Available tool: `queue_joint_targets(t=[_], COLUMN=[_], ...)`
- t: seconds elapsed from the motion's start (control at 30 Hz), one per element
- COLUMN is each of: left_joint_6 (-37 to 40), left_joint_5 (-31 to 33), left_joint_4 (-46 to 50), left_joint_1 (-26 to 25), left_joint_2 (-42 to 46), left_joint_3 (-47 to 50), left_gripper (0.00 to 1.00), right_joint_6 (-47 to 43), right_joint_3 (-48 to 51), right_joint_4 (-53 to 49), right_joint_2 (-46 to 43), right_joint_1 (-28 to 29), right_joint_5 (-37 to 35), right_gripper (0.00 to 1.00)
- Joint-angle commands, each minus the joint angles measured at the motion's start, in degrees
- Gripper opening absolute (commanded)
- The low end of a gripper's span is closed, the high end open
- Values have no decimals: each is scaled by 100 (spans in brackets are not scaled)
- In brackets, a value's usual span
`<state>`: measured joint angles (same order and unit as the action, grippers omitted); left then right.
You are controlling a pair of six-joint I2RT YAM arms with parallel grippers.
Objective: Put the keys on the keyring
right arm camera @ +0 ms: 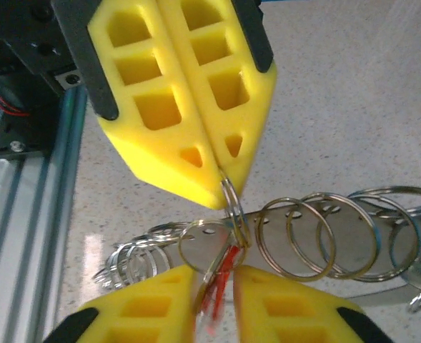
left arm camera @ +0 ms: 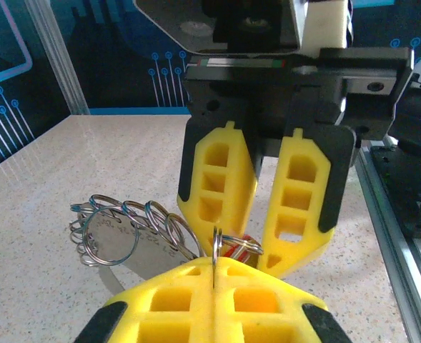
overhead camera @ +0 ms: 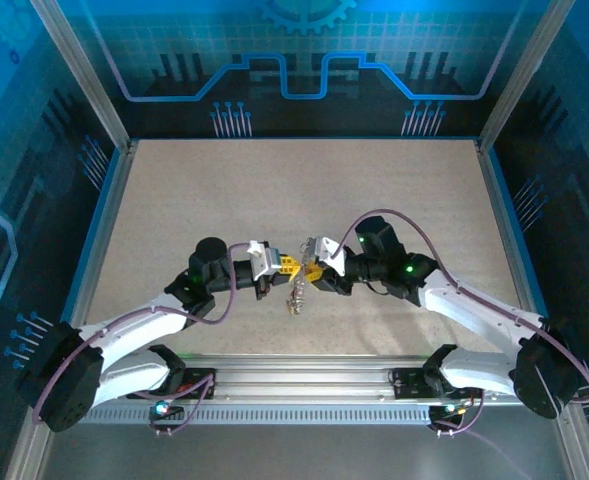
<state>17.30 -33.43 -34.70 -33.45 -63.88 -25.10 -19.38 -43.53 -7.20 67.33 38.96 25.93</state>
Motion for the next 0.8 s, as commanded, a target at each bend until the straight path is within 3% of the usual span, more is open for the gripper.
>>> queue_joint_targets(t=[0.0,0.1,0.27,0.53,0.77], left_joint_6=[-281,-366,-558,-1002,-1203], left_joint_5=[106,117,98,-29,-138], left_joint_4=[-601,-720,-1027,-2041,-2860], left_joint_1=[-11,-3,54,60,52], left_joint_2=[-10,-7,-47,-495,-931], left_joint_3=[99,167,241,416,466], left_gripper=[0,0,0,0,0], right_joint_6=[261,188,3,-643,-730], right_joint_3=[40,45,40,-265,-543], right_joint_4=[404,294,45,-622,-679], right_joint_2=[2,-14,-36,226,380], right_joint_1=[59,41,-19,61,133], right_joint_5=[-388,-473,-502,106,63], right_gripper=[11,0,0,0,3])
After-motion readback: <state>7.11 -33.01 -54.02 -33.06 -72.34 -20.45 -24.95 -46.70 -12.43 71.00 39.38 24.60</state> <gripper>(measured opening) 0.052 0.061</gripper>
